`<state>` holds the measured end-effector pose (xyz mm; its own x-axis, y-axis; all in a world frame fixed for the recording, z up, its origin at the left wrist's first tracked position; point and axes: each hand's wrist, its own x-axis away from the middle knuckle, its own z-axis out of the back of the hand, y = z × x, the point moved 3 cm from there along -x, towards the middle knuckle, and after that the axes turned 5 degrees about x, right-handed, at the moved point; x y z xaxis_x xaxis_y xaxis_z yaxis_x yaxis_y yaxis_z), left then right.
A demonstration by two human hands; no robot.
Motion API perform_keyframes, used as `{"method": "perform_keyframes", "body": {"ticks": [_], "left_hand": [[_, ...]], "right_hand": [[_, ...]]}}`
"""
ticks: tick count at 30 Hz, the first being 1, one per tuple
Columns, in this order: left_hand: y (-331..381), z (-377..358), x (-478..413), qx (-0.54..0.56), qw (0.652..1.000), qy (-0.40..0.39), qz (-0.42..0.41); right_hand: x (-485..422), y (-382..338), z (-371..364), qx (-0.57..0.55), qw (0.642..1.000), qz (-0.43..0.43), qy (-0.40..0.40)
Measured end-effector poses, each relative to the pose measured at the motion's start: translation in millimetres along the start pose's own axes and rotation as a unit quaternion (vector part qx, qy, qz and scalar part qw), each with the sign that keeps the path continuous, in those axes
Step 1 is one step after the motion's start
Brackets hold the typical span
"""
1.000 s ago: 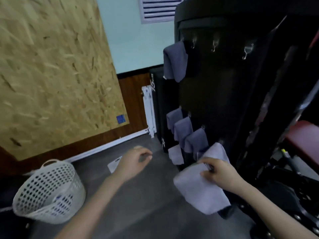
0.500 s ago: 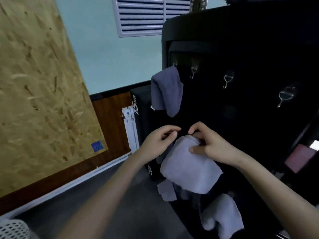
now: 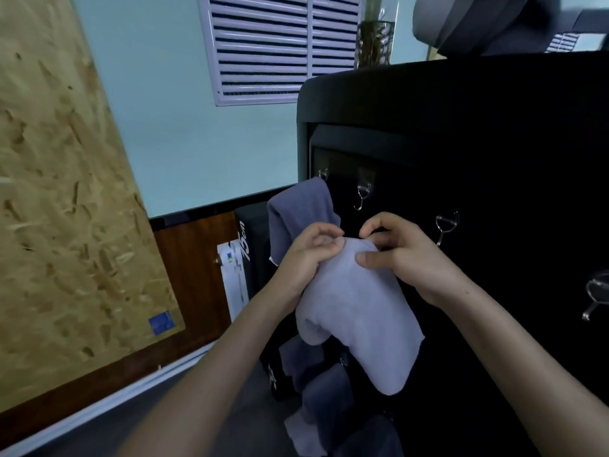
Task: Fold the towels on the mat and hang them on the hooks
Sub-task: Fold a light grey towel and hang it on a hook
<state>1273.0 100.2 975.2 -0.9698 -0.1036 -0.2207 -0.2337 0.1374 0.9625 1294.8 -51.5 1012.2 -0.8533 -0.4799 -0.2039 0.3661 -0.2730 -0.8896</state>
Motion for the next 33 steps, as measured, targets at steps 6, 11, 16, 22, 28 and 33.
{"method": "perform_keyframes", "body": {"ticks": [6, 11, 16, 22, 28, 33], "left_hand": [[12, 3, -57, 0.021, 0.999, 0.007, -0.023], [14, 5, -108, 0.014, 0.999, -0.036, 0.0], [8, 8, -137, -0.025, 0.997, -0.069, 0.025], [4, 8, -142, -0.025, 0.998, -0.061, 0.022], [1, 5, -137, -0.043, 0.998, -0.047, 0.025], [0, 0, -131, -0.06, 0.997, -0.051, 0.003]], "right_hand": [[-41, -1, 6, 0.045, 0.995, 0.03, 0.089], [-62, -10, 10, 0.052, 0.99, 0.027, 0.125], [-55, -6, 12, 0.085, 0.988, 0.006, 0.132], [-47, -12, 17, 0.211, 0.948, 0.031, 0.237], [-56, 7, -13, 0.354, 0.894, 0.066, 0.265], [-55, 22, -24, 0.334, 0.9, 0.052, 0.276]]}}
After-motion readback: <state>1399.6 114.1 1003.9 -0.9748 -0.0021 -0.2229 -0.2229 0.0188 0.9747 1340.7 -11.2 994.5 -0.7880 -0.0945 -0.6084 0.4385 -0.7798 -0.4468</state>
